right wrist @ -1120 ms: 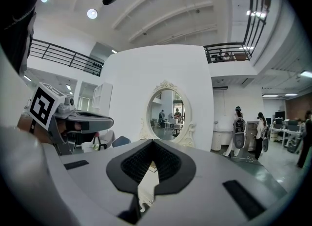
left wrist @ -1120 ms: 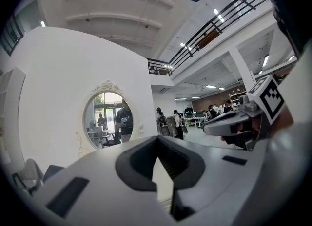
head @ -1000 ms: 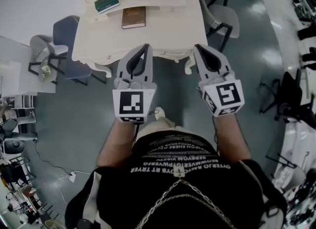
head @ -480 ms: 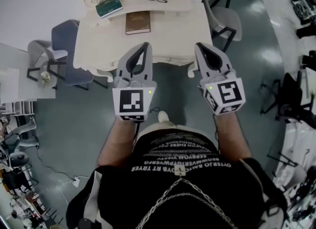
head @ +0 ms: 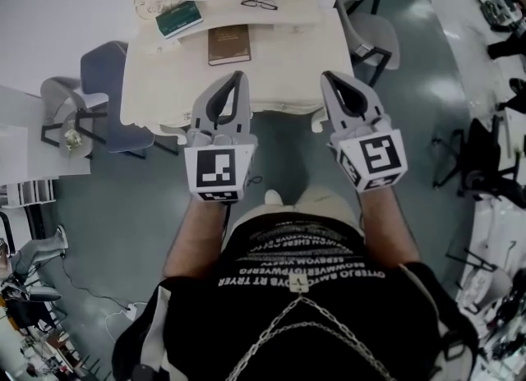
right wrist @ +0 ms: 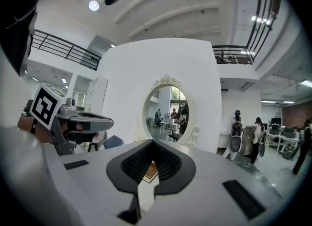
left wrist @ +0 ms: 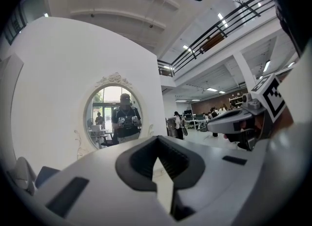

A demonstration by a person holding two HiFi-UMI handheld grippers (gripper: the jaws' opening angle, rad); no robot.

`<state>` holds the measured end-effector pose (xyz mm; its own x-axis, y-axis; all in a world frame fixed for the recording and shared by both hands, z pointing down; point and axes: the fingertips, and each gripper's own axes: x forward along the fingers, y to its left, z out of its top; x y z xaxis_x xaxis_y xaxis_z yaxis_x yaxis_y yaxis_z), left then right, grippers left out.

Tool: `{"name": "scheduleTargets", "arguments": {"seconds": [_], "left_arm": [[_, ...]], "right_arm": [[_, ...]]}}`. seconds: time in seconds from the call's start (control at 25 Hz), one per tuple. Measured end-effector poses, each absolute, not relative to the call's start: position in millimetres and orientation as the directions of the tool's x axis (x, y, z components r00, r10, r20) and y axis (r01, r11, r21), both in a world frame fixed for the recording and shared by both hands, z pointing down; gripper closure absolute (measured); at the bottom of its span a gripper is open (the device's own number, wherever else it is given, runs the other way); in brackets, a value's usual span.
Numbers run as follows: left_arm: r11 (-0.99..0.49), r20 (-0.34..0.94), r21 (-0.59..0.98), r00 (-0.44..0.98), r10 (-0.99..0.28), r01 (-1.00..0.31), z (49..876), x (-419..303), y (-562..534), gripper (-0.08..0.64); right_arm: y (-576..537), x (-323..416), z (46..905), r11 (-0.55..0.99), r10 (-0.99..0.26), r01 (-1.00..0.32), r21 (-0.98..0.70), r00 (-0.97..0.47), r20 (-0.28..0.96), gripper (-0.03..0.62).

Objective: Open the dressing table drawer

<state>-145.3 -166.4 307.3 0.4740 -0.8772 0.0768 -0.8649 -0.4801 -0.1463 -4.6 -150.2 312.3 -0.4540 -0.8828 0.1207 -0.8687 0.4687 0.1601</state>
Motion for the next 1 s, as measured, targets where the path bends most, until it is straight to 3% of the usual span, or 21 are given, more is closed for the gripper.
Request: {"name": "scheduleTargets", "arguments": {"seconds": [1.0], "left_arm": [[-0.422,0.11,-0.168,0.409,-0.906,-0.891,311,-103,-301,0.557]], "right_arm": [[-291,38,324,0.532,-0.845,-0.839,0.115,-0.517,0.138,0.591]]}}
